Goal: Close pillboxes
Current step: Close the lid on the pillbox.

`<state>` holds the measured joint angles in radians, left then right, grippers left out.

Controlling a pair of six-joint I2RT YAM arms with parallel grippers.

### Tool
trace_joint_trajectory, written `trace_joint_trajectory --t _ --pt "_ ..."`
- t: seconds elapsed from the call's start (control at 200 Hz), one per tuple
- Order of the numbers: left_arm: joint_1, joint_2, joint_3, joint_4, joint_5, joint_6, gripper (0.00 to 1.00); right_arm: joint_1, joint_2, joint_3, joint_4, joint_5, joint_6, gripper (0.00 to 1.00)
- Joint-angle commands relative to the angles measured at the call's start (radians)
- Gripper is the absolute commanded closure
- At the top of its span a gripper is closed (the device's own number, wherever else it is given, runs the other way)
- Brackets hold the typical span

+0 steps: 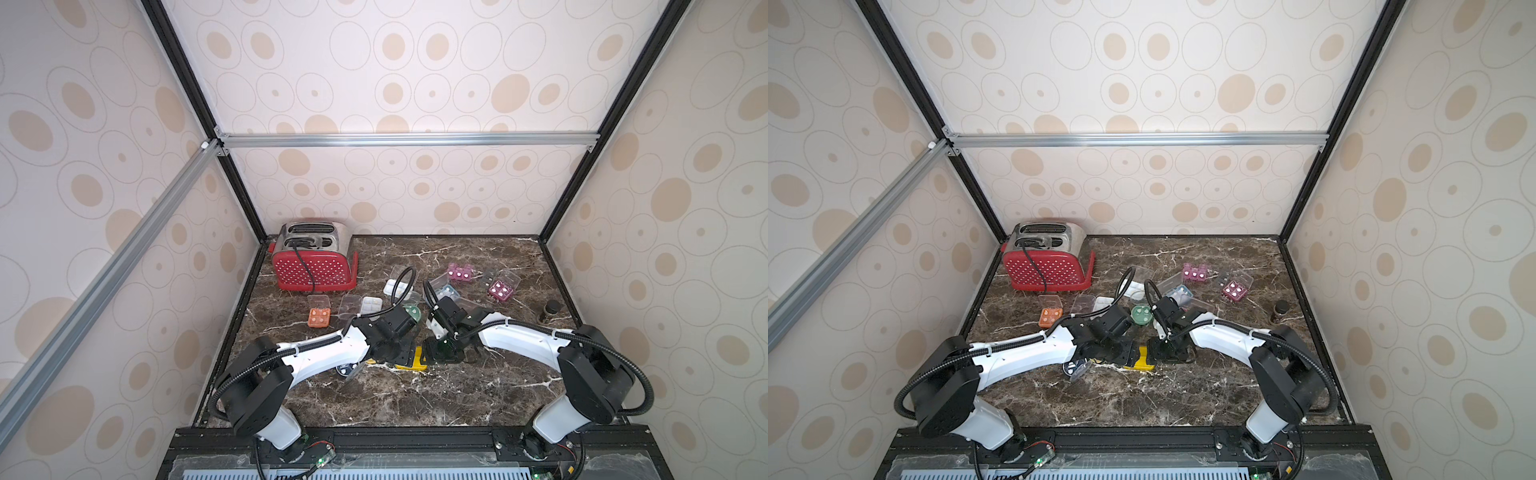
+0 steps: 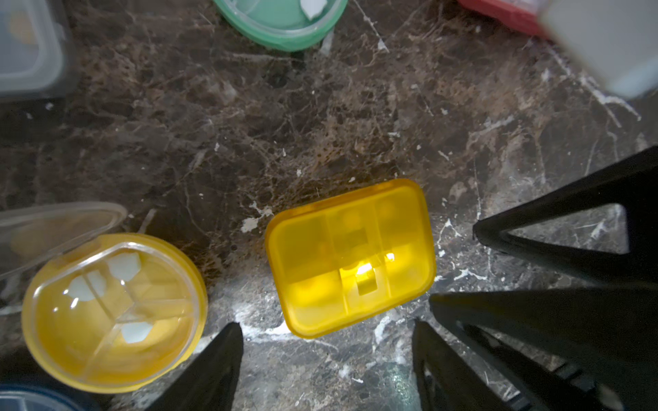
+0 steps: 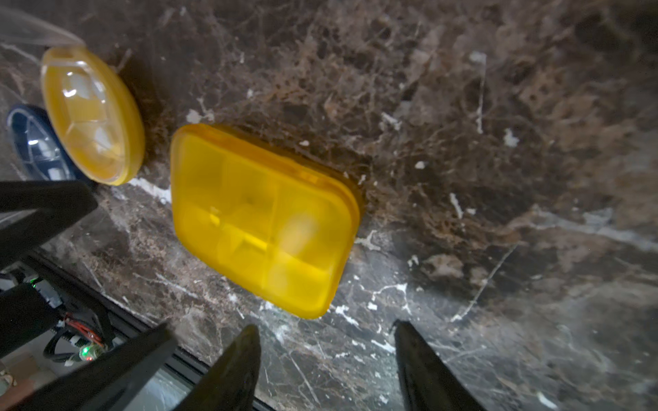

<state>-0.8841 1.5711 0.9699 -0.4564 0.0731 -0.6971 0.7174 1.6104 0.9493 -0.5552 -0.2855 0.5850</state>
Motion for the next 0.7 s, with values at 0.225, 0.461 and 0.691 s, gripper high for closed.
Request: trace_joint_trajectory --t 0.225,0.461,0.691 --pt "0.015 0.067 0.028 0.03 -0.025 0.029 0.29 0.004 0.044 0.025 -0.008 0.032 0.011 0.47" --pt "0.015 0.099 0.04 -0.025 -0.062 0.034 0.32 0.004 0.097 0.061 -0.034 0.056 -0.025 0.5" --pt "0.014 0.111 0.019 0.012 -0.044 0.013 0.4 0.004 0.11 0.044 -0.031 0.056 -0.034 0.54"
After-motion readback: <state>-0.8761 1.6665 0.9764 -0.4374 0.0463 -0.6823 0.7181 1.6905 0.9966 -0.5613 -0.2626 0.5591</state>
